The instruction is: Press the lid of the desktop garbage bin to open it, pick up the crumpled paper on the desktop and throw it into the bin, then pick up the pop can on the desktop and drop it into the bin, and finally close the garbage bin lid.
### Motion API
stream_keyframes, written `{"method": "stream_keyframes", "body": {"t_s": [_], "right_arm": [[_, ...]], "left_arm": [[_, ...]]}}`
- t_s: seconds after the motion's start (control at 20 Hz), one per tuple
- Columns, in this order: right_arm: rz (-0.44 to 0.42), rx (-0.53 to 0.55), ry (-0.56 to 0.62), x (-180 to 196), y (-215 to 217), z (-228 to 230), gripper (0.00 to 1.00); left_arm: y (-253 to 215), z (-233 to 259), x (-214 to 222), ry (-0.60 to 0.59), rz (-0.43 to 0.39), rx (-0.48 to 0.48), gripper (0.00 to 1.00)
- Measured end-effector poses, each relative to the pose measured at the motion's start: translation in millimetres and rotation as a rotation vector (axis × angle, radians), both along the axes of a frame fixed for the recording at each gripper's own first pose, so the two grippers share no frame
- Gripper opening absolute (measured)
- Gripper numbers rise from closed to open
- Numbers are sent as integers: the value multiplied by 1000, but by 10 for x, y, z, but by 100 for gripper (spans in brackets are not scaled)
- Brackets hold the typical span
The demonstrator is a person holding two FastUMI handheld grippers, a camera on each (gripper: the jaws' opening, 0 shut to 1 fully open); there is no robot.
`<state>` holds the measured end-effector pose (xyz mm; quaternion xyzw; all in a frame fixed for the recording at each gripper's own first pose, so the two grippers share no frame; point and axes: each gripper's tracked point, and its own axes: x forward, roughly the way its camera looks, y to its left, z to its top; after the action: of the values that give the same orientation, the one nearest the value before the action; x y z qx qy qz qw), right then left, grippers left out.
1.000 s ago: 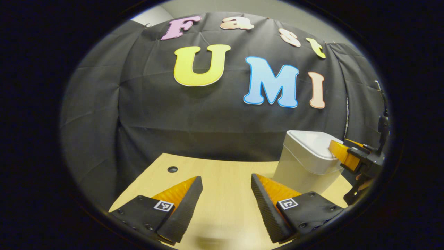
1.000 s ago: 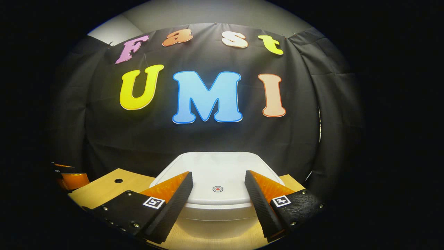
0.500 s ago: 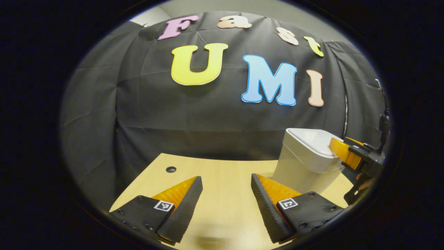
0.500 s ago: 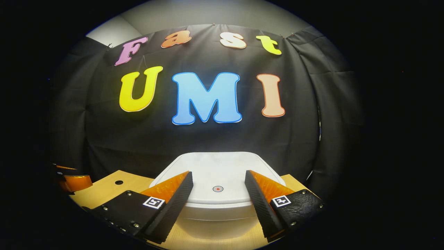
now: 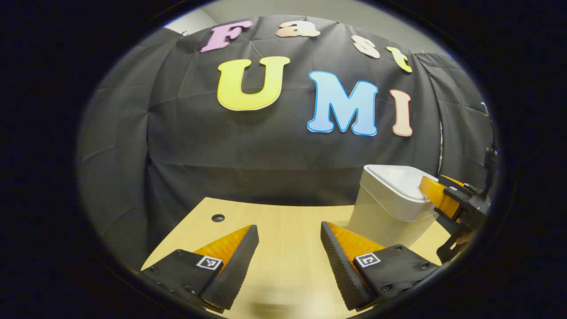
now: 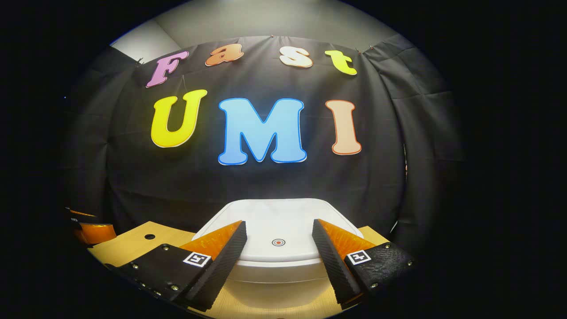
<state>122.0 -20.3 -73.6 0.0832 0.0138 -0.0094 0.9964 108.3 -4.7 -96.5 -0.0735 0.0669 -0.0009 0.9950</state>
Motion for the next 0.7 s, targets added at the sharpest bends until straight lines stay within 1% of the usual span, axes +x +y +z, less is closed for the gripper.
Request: {"method": "stream_keyframes", "body": {"t_s": [0.15, 0.3, 0.35, 0.4, 0.45, 0.5, 0.55, 0.6, 0.7], "right_arm": [[3, -3, 48, -11, 1, 0, 96], [15, 11, 72, -90, 29, 34, 96], [16, 8, 73, -133, 35, 55, 100], [12, -4, 69, -181, 30, 72, 100], [13, -16, 60, -235, 26, 116, 96], [16, -26, 51, -285, 39, 159, 96], [19, -37, 43, -338, 49, 201, 100], [26, -47, 35, -462, 82, 204, 100], [35, -65, 23, -553, 101, 262, 100]], "left_arm": [[20, 24, 0, -6, 6, -5, 94], [11, 42, 5, -11, 5, -5, 93], [1, 52, 2, -13, 3, -3, 93], [-7, 63, 2, -14, 0, -3, 93], [-15, 73, 0, -14, -3, -4, 93], [-27, 78, -10, -16, -5, -4, 93], [-33, 87, -20, -18, -7, -3, 93], [-45, 99, -34, -21, -10, 0, 93], [-52, 151, -78, -32, -16, 6, 93]]}}
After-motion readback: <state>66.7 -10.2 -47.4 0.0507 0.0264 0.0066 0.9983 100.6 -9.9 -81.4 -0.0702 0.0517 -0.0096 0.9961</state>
